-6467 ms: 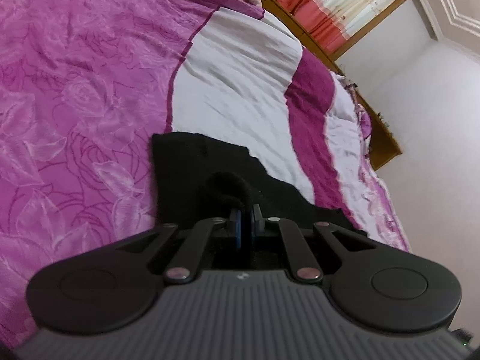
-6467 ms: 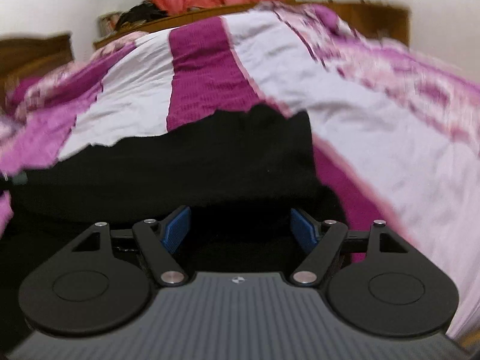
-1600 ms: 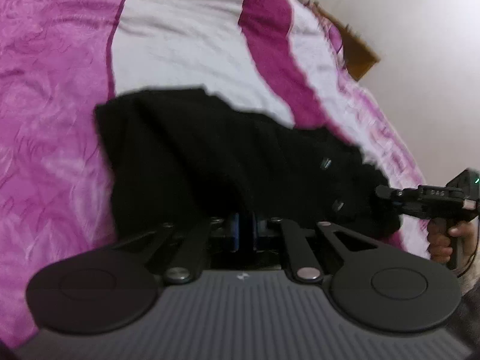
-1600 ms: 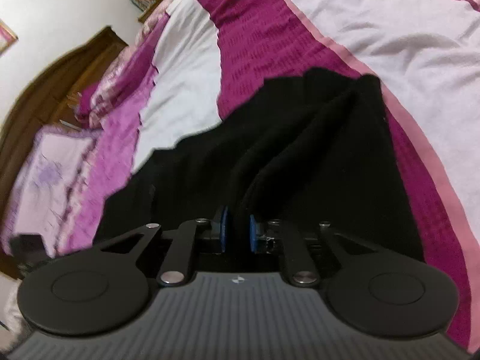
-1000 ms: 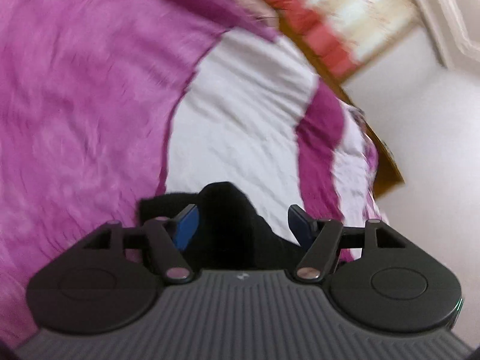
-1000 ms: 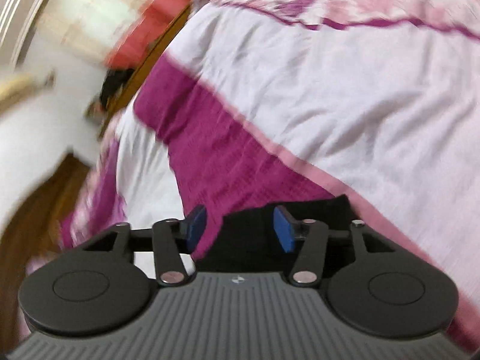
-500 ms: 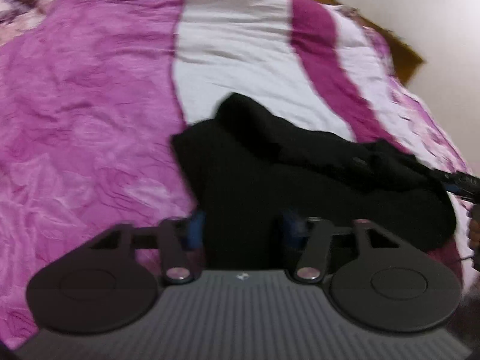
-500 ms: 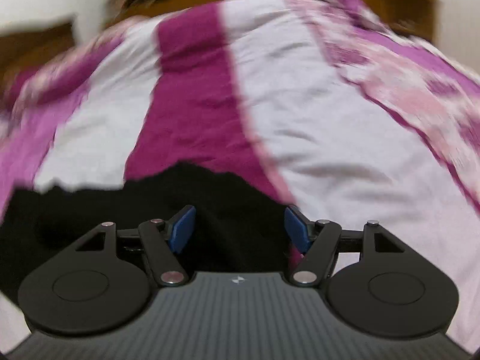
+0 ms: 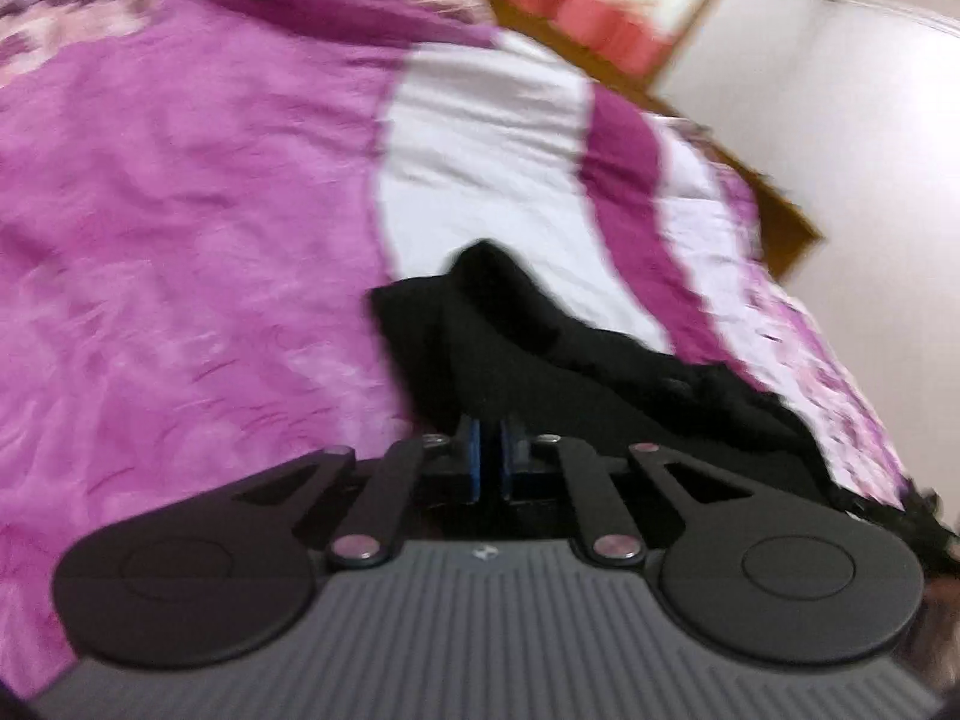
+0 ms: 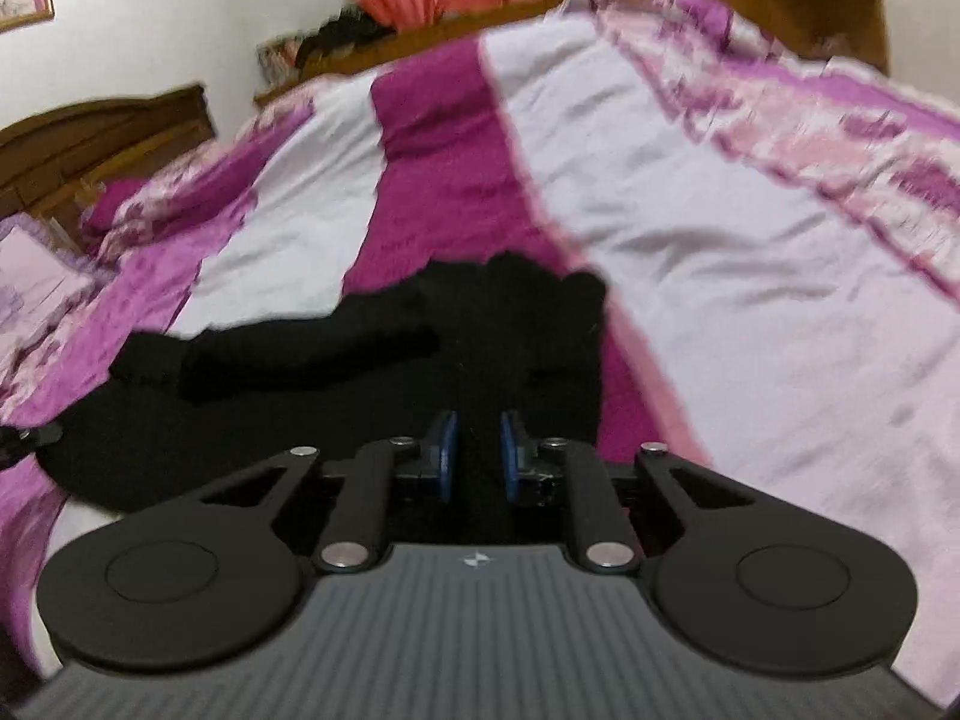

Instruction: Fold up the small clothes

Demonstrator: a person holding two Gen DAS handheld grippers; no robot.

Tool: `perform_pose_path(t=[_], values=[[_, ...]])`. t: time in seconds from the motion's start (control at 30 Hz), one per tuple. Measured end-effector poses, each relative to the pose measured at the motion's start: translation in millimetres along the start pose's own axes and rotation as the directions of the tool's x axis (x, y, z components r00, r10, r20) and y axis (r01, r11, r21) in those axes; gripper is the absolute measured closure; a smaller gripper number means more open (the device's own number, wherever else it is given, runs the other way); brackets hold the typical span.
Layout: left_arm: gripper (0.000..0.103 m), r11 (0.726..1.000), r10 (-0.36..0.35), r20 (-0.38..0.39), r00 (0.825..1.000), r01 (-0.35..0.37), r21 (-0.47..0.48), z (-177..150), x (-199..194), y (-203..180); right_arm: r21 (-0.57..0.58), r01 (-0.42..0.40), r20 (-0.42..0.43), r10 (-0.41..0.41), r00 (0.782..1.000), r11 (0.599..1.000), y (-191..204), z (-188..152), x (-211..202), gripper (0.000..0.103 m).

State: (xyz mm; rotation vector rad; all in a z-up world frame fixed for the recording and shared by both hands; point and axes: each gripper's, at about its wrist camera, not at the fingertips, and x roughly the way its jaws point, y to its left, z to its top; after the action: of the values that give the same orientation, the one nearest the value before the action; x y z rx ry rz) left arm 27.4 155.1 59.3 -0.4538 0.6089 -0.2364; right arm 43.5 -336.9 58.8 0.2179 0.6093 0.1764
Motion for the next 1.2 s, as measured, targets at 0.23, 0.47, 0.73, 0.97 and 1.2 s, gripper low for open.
perform_pose_path(t=[0.23, 0.47, 0.73, 0.97, 1.2], values=[[0.093, 0.999, 0.032, -0.028, 0.999, -0.033, -0.019, 0.6, 19.6, 2.5, -0.023, 0.024, -0.018, -0.024, 1.000, 0.999, 3.6, 4.0, 18.2, 0.082], [0.099, 0.994, -0.021, 0.058, 0.998, 0.027, -0.104, -1.2, 7.6, 8.8, -0.019, 0.064, -0.019, -0.064, 0.998, 0.998, 5.2, 5.6, 28.4, 0.098], [0.099, 0.996, -0.075, 0.086, 0.993, 0.079, -0.045, -13.5, -30.0, -1.4, 0.154, -0.085, 0.041, 0.080, 0.996, 0.984, -7.1, 18.8, -30.0, 0.100], [0.099, 0.998, 0.005, 0.017, 1.000, -0.004, -0.058, -40.1, -31.1, 9.2, 0.126, -0.068, -0.028, 0.072, 0.997, 0.990, -15.5, -4.0, -47.7, 0.100], [0.095, 0.998, 0.021, -0.042, 0.999, -0.023, -0.061, -33.4, -21.9, 14.2, 0.053, 0.147, -0.059, -0.144, 0.988, 0.988, -13.1, -16.3, -29.7, 0.099]])
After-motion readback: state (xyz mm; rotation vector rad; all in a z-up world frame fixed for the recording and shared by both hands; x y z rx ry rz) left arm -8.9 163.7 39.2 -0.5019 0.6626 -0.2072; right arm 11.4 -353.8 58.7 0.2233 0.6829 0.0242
